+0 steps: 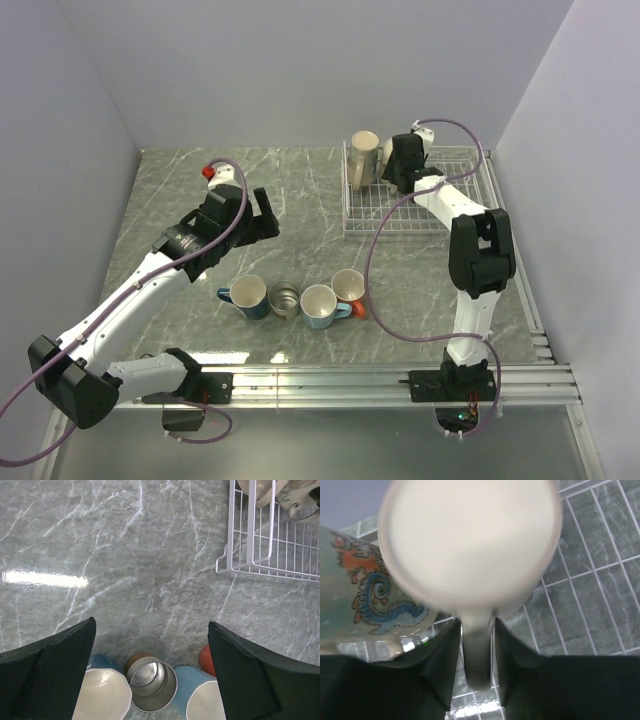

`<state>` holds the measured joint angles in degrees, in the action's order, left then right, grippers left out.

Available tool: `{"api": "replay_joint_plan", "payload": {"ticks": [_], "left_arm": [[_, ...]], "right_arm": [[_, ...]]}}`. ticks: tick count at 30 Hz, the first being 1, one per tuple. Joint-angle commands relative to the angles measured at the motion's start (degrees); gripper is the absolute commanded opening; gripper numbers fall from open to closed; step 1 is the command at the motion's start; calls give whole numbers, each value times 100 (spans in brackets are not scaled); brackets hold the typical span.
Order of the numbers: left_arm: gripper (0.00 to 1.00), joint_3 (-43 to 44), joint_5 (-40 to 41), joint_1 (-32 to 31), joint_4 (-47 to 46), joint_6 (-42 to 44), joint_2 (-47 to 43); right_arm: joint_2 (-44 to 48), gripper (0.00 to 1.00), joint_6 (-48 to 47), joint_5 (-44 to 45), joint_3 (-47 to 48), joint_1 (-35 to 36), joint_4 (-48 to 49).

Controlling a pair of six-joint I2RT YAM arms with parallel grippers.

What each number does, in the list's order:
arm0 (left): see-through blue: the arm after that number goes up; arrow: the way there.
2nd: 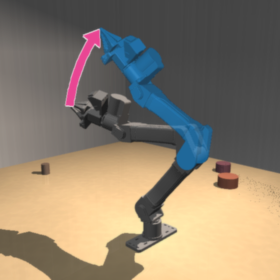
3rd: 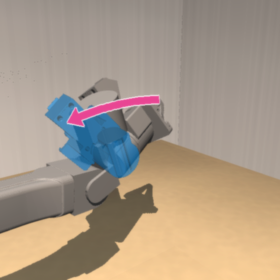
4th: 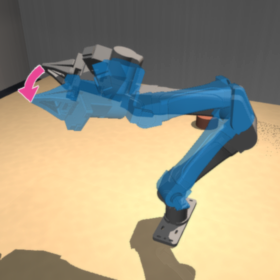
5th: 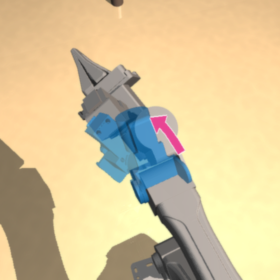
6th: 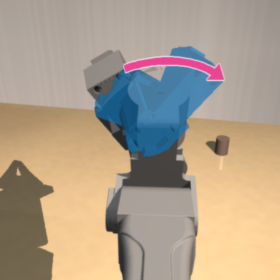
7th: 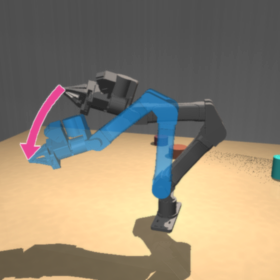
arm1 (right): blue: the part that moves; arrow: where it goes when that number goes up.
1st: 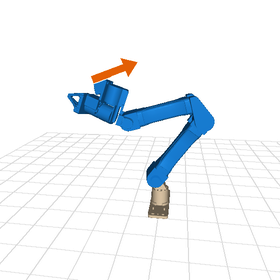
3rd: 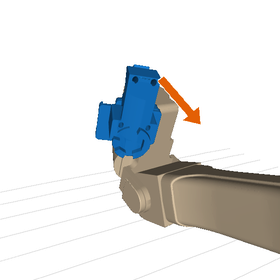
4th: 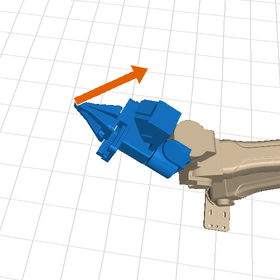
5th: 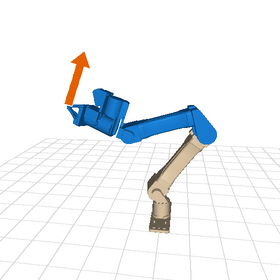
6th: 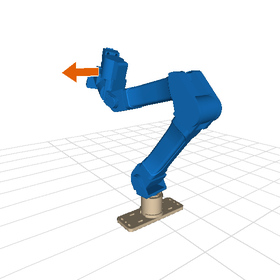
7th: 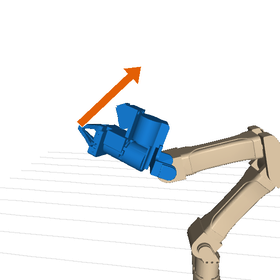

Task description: Load the cups into the dish rack

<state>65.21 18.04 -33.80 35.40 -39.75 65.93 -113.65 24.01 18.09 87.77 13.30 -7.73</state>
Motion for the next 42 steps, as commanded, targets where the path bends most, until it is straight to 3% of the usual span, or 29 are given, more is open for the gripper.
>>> {"api": "replay_joint_plan", "payload": {"ticks": [1,4,10,16,24,28,31,36,42], "left_arm": [[99,-17,-20,-21,-86,169,-116],[99,-35,-55,-30,-86,204,-142],[99,27,-99,-30,-59,379,-142],[99,220,-292,-30,177,731,77],[99,80,-1188,-144,-112,995,420],[98,-52,-1470,-765,-173,986,972],[97,-140,-1295,-1285,-322,986,1193],[94,-579,-1628,-1629,-990,1065,1282],[80,-685,-1681,-1735,-1043,1215,1677]], "right_arm": [[-44,56,69,318,188,-38,61],[-123,65,77,432,319,-38,-193],[26,70,86,450,171,-29,-431],[773,77,-107,485,30,-20,-747],[2389,79,86,451,-277,-3,-1687],[3460,79,796,-330,-786,76,-2389],[4206,79,1122,-525,-1216,357,-2839],[5176,79,1159,-728,-1552,498,-3496],[6046,80,948,-236,-1596,489,-4271]]}}
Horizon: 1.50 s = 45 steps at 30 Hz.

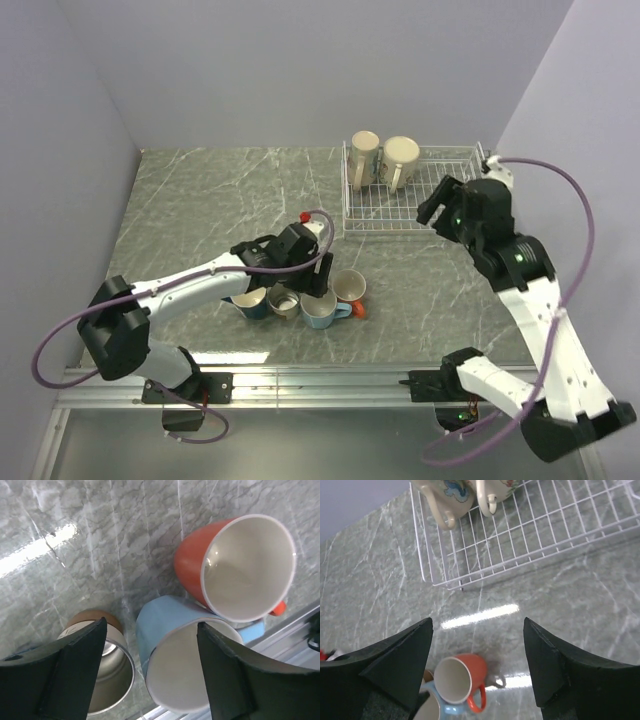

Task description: Load the cups into the dish rack

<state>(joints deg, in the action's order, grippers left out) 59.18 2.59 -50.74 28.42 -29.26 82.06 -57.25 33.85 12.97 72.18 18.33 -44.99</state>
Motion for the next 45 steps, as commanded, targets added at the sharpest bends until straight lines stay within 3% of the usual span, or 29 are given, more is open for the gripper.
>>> {"api": "replay_joint_plan", "payload": {"ticks": [1,5,9,12,13,15,23,27,28,31,34,36,38,41,45], "left_arm": [[77,-125,-153,-41,-390,166,73],[59,-196,-162,-50,-540,227,310],[48,-117,-162,-59,-610,368,661],[25,-3,-162,-59,-549,412,802],[12,15,-145,-59,-531,421,776],[1,67,13,-59,-400,429,698],[0,524,610,-50,216,596,-225],[0,928,1006,-59,427,596,-559],[0,1077,1155,-50,453,570,-699],[0,1288,1418,-50,296,631,-1025],[0,1211,1814,-50,-81,789,-1506],[0,939,2148,-50,-836,1061,-1841],[0,333,2350,-50,-1913,1376,-2439],[0,-134,2465,-50,-2560,1851,-2862],[0,-310,2509,-50,-3209,2450,-2968]], "right_arm": [[573,80,-45,293,-98,-13,-598],[856,80,-53,355,-292,-22,-862],[1058,80,-115,399,-398,-22,-1046],[1102,80,-176,382,-372,-13,-1090],[1102,80,-185,382,-345,-22,-1091],[1067,80,-203,329,-310,-22,-1064],[769,80,25,-680,50,-22,-713],[523,80,499,-2243,-46,-22,-37],[470,80,831,-3082,-107,-22,164],[321,80,1693,-4403,-432,-22,1131],[22,80,2247,-4978,-337,-40,1563],[-233,80,2676,-5558,-248,-31,1913],[-347,80,3257,-6349,-423,-31,2588],[-549,80,4479,-6859,-828,-31,3917],[-1023,80,4719,-7369,-785,4,3656]]}}
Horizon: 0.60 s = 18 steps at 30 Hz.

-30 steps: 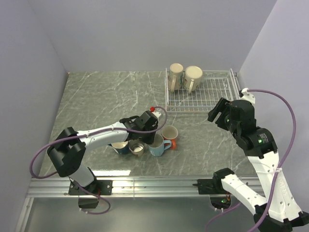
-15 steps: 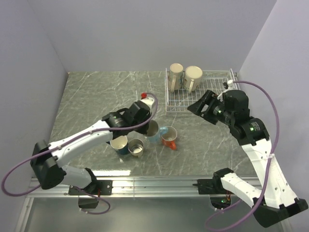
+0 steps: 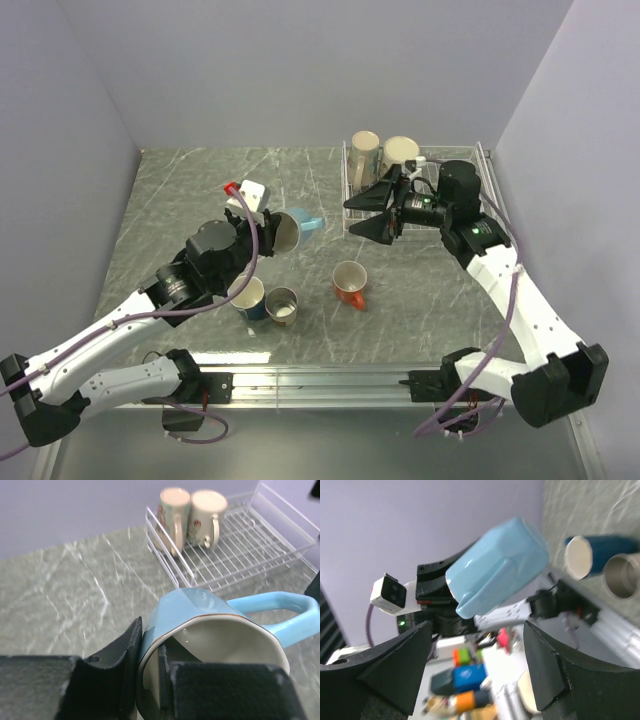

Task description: Load the cups into the dish rack

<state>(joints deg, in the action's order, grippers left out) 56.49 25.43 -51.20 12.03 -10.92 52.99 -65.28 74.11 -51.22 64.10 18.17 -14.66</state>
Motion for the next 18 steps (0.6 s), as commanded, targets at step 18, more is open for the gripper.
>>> {"api": "replay_joint_plan", "payload": {"ticks": [18], "left_arm": [[0,-112,-117,-4,-2020,1461,-78]], "right_arm": [[-1144,79,2425,-1312,49,828,2416]]}}
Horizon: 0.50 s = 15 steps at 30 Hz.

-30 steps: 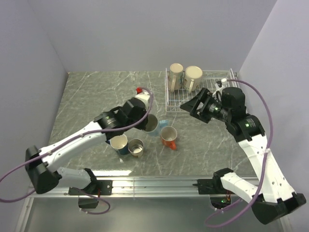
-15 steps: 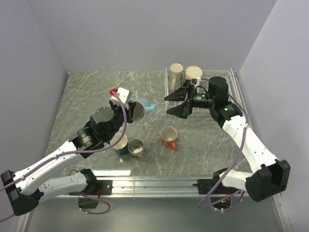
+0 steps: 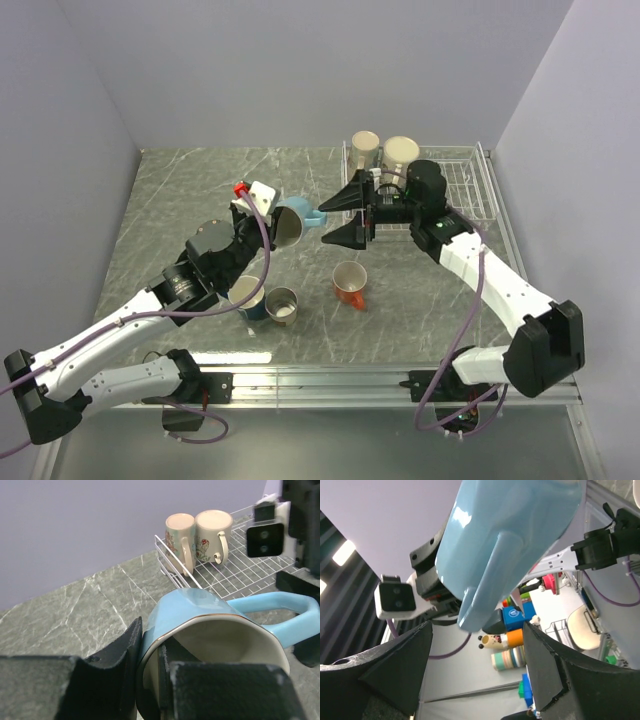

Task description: Load the cups into the dish rack

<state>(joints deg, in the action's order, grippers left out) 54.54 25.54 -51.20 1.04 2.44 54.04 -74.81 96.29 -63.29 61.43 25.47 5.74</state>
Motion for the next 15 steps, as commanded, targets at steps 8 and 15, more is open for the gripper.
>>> {"api": "replay_joint_plan", "payload": {"ticks": [8,15], "left_arm": [[0,39,-155,-4,-1018,161,-324],[0,-93,-102,-4,-974,152,-473]], "right_arm": [[-649,46,583,71,431,370,920],[-878,10,978,132,625,502,1534]]}}
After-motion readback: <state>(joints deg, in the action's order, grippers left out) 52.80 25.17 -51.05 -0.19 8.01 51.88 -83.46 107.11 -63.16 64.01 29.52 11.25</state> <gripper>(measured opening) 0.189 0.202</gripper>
